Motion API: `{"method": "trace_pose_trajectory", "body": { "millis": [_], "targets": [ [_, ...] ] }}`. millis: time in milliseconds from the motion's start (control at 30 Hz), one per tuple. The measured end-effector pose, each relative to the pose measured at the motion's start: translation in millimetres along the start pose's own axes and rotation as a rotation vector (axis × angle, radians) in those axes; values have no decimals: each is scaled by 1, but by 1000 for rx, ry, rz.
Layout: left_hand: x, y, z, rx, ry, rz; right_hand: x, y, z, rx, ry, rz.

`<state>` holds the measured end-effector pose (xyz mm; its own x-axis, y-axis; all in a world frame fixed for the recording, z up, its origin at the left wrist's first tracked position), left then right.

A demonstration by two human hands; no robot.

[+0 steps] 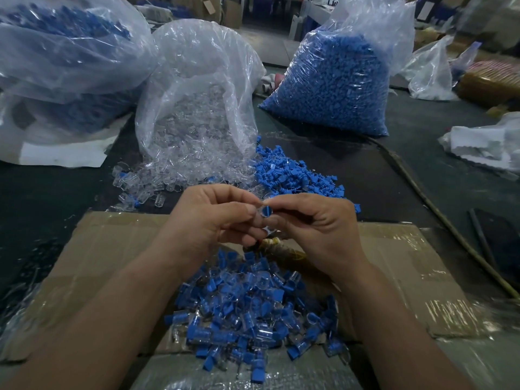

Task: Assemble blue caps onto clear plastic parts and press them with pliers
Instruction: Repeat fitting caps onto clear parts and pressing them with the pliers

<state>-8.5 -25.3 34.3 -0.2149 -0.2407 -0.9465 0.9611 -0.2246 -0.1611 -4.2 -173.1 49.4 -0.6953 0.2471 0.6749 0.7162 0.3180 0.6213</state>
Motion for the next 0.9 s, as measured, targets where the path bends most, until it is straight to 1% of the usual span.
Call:
{"method": "trace_pose_trajectory", "body": {
  "millis": [133,467,700,900],
  "targets": [
    [1,0,1,8,-3,-1,0,0,-2,11,-33,-16],
    [3,1,2,22,-12,-15,0,0,-2,22,-23,10],
    [5,3,2,-28,13,-15,0,1,1,48,-50,-17],
    [6,4,0,-24,32,-39,1,1,1,47,-72,-41]
  ]
}}
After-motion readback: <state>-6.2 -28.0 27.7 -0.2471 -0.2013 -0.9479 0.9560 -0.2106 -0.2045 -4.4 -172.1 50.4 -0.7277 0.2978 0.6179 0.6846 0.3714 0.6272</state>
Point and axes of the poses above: each hand's wrist, its own y-axis towards the middle knuckle, its own z-axis out of the palm, x = y × z, the point moved 4 cm from there along y, towards the middle knuckle, and after that the axes turned 5 degrees about -z, right-handed, at the moved point
